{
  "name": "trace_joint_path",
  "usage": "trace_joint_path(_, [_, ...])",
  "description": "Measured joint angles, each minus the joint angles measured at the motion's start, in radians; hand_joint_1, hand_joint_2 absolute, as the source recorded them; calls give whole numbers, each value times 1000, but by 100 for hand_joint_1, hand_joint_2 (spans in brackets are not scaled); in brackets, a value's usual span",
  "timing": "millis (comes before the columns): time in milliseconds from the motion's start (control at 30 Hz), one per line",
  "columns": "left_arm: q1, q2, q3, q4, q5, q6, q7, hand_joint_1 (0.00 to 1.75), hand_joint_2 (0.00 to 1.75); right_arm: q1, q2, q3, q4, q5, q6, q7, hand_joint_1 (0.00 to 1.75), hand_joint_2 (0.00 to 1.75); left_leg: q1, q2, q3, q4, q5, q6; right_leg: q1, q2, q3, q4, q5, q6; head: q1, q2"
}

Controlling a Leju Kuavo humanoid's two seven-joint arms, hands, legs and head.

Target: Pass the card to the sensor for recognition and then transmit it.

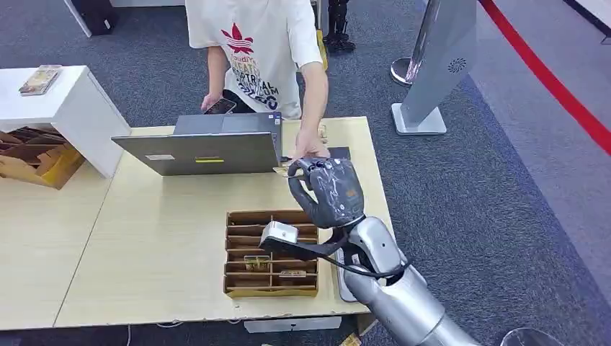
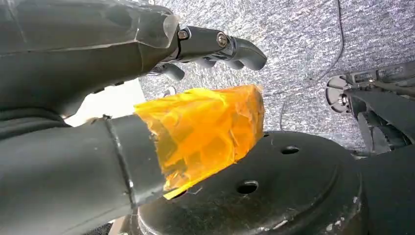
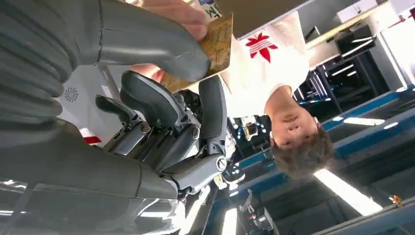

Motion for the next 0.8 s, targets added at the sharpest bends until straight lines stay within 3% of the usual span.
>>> trace_joint_path(167, [0,0,0,0,0,0,0,0,0,5,0,-9,-21,-17,0,-2,175,175,0,0,0,0,0,0,0,0,0,0,0,0,0,0])
trace_joint_path(200, [0,0,0,0,0,0,0,0,0,5,0,-10,-24,-18,0,-2,150,175,0,0,0,0,0,0,0,0,0,0,0,0,0,0])
trace_joint_path(233, [0,0,0,0,0,0,0,0,0,6,0,-10,-27,-19,1,-2,7,175,0,0,0,0,0,0,0,0,0,0,0,0,0,0])
trace_joint_path(267, [0,0,0,0,0,0,0,0,0,6,0,-11,-28,-21,2,-2,0,175,0,0,0,0,0,0,0,0,0,0,0,0,0,0])
trace_joint_path(800, [1,0,0,0,1,-1,0,0,0,6,0,-19,-45,-27,23,-3,0,175,0,0,0,0,0,0,0,0,0,0,0,0,0,0])
